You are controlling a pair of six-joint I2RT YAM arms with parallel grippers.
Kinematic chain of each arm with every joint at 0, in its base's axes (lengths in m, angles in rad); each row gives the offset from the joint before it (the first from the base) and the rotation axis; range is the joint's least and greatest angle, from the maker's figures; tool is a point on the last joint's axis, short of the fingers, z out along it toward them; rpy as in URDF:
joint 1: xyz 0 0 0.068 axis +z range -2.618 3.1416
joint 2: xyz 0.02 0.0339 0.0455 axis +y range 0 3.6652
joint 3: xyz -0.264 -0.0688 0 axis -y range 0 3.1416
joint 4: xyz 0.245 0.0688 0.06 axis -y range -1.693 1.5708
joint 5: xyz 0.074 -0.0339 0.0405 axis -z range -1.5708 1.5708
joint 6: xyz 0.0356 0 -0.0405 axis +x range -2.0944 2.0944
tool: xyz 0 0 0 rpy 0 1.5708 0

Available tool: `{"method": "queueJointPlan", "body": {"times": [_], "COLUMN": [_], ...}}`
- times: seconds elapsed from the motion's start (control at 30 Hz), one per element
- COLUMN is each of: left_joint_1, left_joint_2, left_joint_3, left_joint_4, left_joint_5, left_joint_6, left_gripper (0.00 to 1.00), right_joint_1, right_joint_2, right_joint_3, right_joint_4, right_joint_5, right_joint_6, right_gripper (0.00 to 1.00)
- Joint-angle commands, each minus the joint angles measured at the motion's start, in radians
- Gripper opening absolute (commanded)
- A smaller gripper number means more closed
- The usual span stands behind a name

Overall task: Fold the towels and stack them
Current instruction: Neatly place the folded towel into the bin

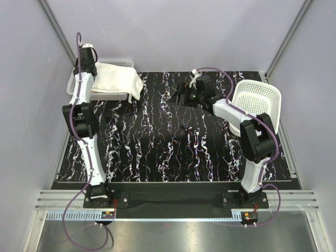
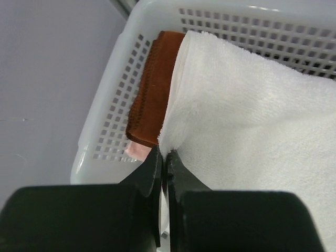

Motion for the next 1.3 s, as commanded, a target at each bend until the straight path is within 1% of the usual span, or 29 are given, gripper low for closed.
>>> {"method": "queueJointPlan", "body": {"times": [0.0,0.17,0.3,0.4,0.5,0.53,0.6,0.63,0.67,0.73,0.83,0.87,0.9,0.93,0.97,1.0,1.03,1.1,1.13,1.17,1.2,1.27], "left_joint_1": [0.048,0.098,0.109,0.112,0.121,0.120,0.118,0.114,0.111,0.098,0.066,0.056,0.045,0.025,0.017,0.003,-0.003,-0.020,-0.024,-0.030,-0.040,-0.050], "left_joint_2": [-0.016,0.013,0.059,0.069,0.073,0.075,0.072,0.067,0.058,0.009,-0.072,-0.089,-0.106,-0.138,-0.154,-0.167,-0.180,-0.171,-0.166,-0.161,-0.157,-0.140], "left_joint_3": [0.075,0.083,0.095,0.094,0.076,0.069,0.053,0.049,0.045,0.013,-0.026,-0.035,-0.055,-0.072,-0.102,-0.127,-0.166,-0.182,-0.193,-0.205,-0.222,-0.239], "left_joint_4": [0.120,0.139,0.152,0.169,0.201,0.212,0.235,0.239,0.239,0.247,0.238,0.230,0.216,0.192,0.190,0.193,0.177,0.143,0.114,0.110,0.110,0.118], "left_joint_5": [-0.033,0.010,0.025,-0.004,0.019,0.019,0.004,-0.005,-0.028,-0.045,-0.042,-0.021,0.011,0.121,0.169,0.209,0.270,0.314,0.335,0.345,0.372,0.398], "left_joint_6": [-0.008,-0.042,-0.016,0.012,0.021,0.042,0.061,0.068,0.071,0.078,0.055,0.042,0.000,-0.022,-0.053,-0.115,-0.138,-0.220,-0.240,-0.257,-0.278,-0.294], "left_gripper": [0.00,0.00,0.00,0.00,0.00,0.09,0.34,0.56,0.61,0.68,0.70,0.72,0.72,0.72,0.71,0.71,0.70,0.65,0.63,0.61,0.57,0.53], "right_joint_1": [0.005,0.005,0.005,0.005,0.005,0.005,0.005,0.005,0.005,0.005,0.005,0.005,0.003,0.005,0.005,0.005,0.005,0.005,0.003,0.005,0.005,0.005], "right_joint_2": [-0.053,-0.016,0.006,0.016,0.030,0.035,0.045,0.045,0.042,0.036,0.019,0.012,0.006,-0.002,-0.014,-0.022,-0.030,-0.048,-0.056,-0.071,-0.079,-0.099], "right_joint_3": [-0.017,-0.003,0.020,0.025,0.031,0.034,0.043,0.045,0.043,0.040,0.037,0.039,0.036,0.031,0.020,0.014,0.008,-0.010,-0.017,-0.030,-0.038,-0.053], "right_joint_4": [0.010,0.010,-0.002,-0.002,-0.002,-0.002,-0.009,-0.011,-0.013,-0.016,-0.029,-0.043,-0.046,-0.048,-0.046,-0.048,-0.048,-0.046,-0.045,-0.046,-0.046,-0.046], "right_joint_5": [-0.016,-0.044,-0.045,-0.049,-0.055,-0.053,-0.049,-0.044,-0.042,-0.030,-0.003,0.004,0.010,0.020,0.024,0.028,0.024,0.013,0.004,0.002,-0.001,-0.001], "right_joint_6": [-0.017,-0.016,-0.024,-0.022,-0.025,-0.025,-0.030,-0.033,-0.036,-0.042,-0.048,-0.051,-0.053,-0.051,-0.047,-0.047,-0.044,-0.042,-0.039,-0.040,-0.042,-0.051], "right_gripper": [1.00,0.99,1.00,1.00,1.00,1.00,1.00,1.00,1.00,1.00,1.00,1.00,1.00,1.00,1.00,1.00,1.00,1.00,1.00,1.00,1.00,1.00]}}
